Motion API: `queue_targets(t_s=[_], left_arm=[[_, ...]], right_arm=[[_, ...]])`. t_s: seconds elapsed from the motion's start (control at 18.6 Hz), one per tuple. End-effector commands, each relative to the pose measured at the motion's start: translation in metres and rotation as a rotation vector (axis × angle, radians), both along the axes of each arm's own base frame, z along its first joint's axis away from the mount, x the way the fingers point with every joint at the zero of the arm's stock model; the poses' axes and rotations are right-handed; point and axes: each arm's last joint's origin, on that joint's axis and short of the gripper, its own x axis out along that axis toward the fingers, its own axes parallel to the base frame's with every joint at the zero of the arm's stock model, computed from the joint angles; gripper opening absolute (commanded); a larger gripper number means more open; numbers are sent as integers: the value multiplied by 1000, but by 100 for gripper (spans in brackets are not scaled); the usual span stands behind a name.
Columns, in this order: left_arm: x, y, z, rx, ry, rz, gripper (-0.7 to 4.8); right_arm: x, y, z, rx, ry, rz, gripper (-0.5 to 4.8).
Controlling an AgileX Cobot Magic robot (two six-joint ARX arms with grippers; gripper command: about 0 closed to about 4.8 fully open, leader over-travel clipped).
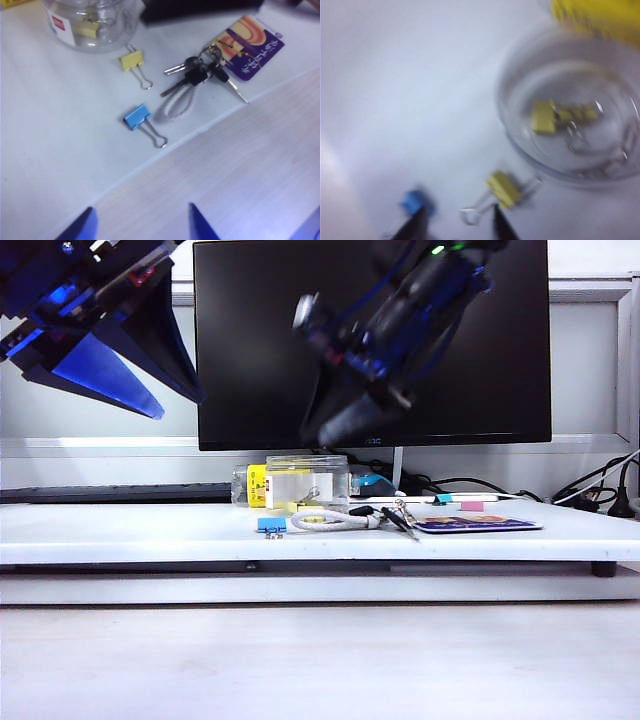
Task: Pick up the clips with the largest number of clips of the same color on the table and place them in a round transparent plastic box.
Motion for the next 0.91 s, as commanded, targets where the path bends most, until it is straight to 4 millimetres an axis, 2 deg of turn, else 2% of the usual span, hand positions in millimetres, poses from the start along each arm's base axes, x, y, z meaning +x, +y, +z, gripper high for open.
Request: queue_targets(t_s=[0.05,0.16,0.27,0.38,0.54,0.7,0.81,0.91], left_arm=[[-3,1,-2,24,36,-1,247],[-5,3,-6,47,71,0,246],[-5,3,-7,50,86,5,247],[-5,3,-7,27,107,29,247],[-5,3,-7,26,107,30,247],[-5,3,-7,26,107,30,247],[-5,3,-7,27,106,30,247],[-5,3,-7,28,108,29,247]], right_arm=[[-7,16,-5,-96,-39,-58,158],[-9,25,-12,-141,-31,-137,159],[-6,29,-21,-156,-7,-202,218],[-2,31,-29,-172,3,-305,232],[3,38,-26,-29,34,-422,234],[-3,50,-34,-50,31,-504,236],[-7,61,-44,-70,43,-564,285],[-14,70,-45,-122,-27,-625,285]])
